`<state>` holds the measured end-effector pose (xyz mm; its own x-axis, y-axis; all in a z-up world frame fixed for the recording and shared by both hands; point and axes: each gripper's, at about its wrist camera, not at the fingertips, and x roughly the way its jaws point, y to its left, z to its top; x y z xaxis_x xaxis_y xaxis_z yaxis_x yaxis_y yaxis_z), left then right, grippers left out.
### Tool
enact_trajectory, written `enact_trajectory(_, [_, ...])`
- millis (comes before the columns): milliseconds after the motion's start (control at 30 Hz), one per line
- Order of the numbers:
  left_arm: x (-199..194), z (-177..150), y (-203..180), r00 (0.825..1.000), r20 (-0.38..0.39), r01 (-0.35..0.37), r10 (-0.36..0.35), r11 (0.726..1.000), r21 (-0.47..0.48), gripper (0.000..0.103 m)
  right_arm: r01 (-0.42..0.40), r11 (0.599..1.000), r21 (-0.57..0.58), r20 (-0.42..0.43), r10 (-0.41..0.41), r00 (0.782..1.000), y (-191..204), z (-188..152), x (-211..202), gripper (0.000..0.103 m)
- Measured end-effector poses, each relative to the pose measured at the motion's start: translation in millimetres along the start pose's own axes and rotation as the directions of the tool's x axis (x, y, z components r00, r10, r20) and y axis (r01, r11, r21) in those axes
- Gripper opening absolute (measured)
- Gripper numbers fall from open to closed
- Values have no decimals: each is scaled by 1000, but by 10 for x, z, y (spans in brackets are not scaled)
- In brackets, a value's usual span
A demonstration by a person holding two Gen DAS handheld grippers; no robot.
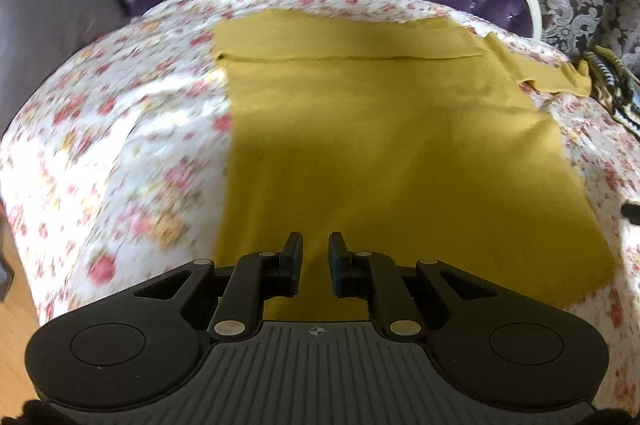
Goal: Fold small clothes
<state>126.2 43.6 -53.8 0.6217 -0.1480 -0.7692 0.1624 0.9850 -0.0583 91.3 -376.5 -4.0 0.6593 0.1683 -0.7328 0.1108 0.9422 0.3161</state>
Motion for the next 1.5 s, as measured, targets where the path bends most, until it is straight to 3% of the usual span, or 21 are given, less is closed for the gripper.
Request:
enact_trajectory(200, [255, 341, -194, 1000, 24, 13, -13, 1000, 26, 14, 58, 996, -74, 114, -49, 992, -32, 451, 96, 73])
enact_trajectory(267, [322, 472, -236, 999, 27, 16, -17, 999, 37, 14, 86, 993, -83, 148, -73, 986, -86, 636, 166, 83])
enact_trajectory(433, [486, 836, -319, 998, 57, 14, -19, 997, 73, 14, 185, 976, -115, 218, -157, 963, -264, 1119, 391, 91])
enact_trajectory(600, [691, 1221, -404, 994, 112, -10, 0, 996, 90, 14, 234, 967, -103, 238, -204, 950, -513, 1550, 653, 92])
enact_trajectory(833, [1133, 1648, -539, 990, 140, 2, -11, 998, 66, 14, 338, 940, -51, 265, -314, 912, -991, 2112, 973, 89])
enact_trajectory(1033, [1593, 1702, -633, 996, 93, -6, -2, 997, 83, 14, 434, 901, -16, 236, -419, 877, -1381, 2552, 1371, 81])
enact_trajectory(1167, [1781, 1624, -628, 997, 70, -19, 12, 994, 106, 14, 438, 898, 25, 192, -435, 880, -1582, 2681, 1603, 73])
enact_trajectory(1233, [1761, 1591, -632, 996, 88, -24, 12, 991, 128, 15, 430, 901, 49, 163, -432, 887, -1673, 2700, 1697, 61])
enact_trajectory(1267, [1749, 1585, -634, 996, 90, -24, 12, 990, 137, 15, 429, 901, 61, 146, -433, 889, -1712, 2701, 1730, 42])
enact_trajectory(1333, [1738, 1600, -629, 996, 86, -20, 8, 990, 142, 15, 394, 913, 105, 115, -405, 907, -1795, 2698, 1752, 16])
enact_trajectory(1400, [1724, 1621, -608, 996, 84, -7, -4, 991, 132, 15, 350, 923, 162, 134, -372, 918, -1826, 2677, 1661, 15])
enact_trajectory(1500, [1681, 1625, -579, 997, 79, 3, -12, 993, 119, 15, 329, 933, 145, 184, -353, 918, -1710, 2700, 1453, 15])
